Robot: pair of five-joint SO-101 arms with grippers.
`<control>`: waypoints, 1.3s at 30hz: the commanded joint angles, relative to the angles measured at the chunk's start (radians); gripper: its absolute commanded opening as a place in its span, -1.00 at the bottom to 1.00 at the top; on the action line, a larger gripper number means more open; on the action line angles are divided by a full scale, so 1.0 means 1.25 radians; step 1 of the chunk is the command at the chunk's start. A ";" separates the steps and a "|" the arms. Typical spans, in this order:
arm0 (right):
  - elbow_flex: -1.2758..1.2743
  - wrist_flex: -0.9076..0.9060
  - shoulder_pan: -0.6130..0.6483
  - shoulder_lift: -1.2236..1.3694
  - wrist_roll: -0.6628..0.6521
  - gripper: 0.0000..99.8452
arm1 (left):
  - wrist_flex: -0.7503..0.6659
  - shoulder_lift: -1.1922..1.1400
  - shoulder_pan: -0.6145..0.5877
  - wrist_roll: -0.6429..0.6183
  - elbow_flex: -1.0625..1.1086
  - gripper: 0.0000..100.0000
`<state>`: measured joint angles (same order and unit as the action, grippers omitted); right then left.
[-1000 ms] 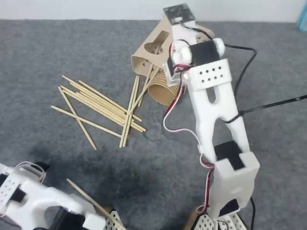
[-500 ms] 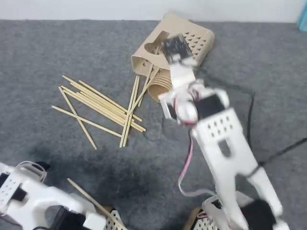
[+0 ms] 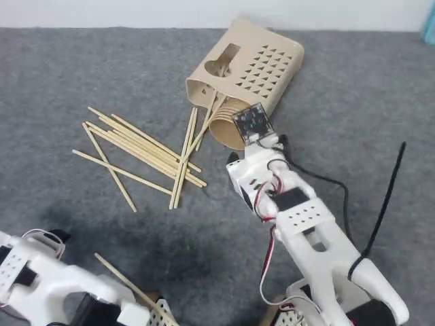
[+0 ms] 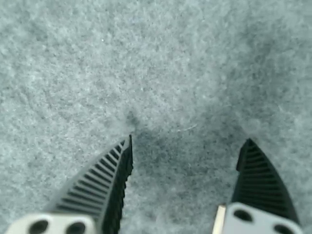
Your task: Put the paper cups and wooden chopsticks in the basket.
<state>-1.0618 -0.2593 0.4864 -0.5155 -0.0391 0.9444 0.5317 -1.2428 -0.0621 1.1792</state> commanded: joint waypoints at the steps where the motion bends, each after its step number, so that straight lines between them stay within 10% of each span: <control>1: -0.001 0.132 -0.034 0.041 -0.011 -0.19 | -0.012 0.020 0.002 0.010 -0.003 -0.35; 14: 0.109 0.293 -0.126 0.332 -0.010 -0.30 | -0.012 0.020 0.002 0.010 -0.003 -0.35; 28: 0.039 0.095 -0.024 0.080 0.037 -0.30 | -0.012 0.020 0.007 0.010 -0.003 -0.35; 39: 0.087 0.322 -0.072 0.311 0.032 -0.30 | -0.012 0.020 0.007 0.011 -0.003 -0.35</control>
<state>-1.0219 0.0844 0.4450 -0.1903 -0.0054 0.9444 0.5317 -1.2428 -0.0606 1.1792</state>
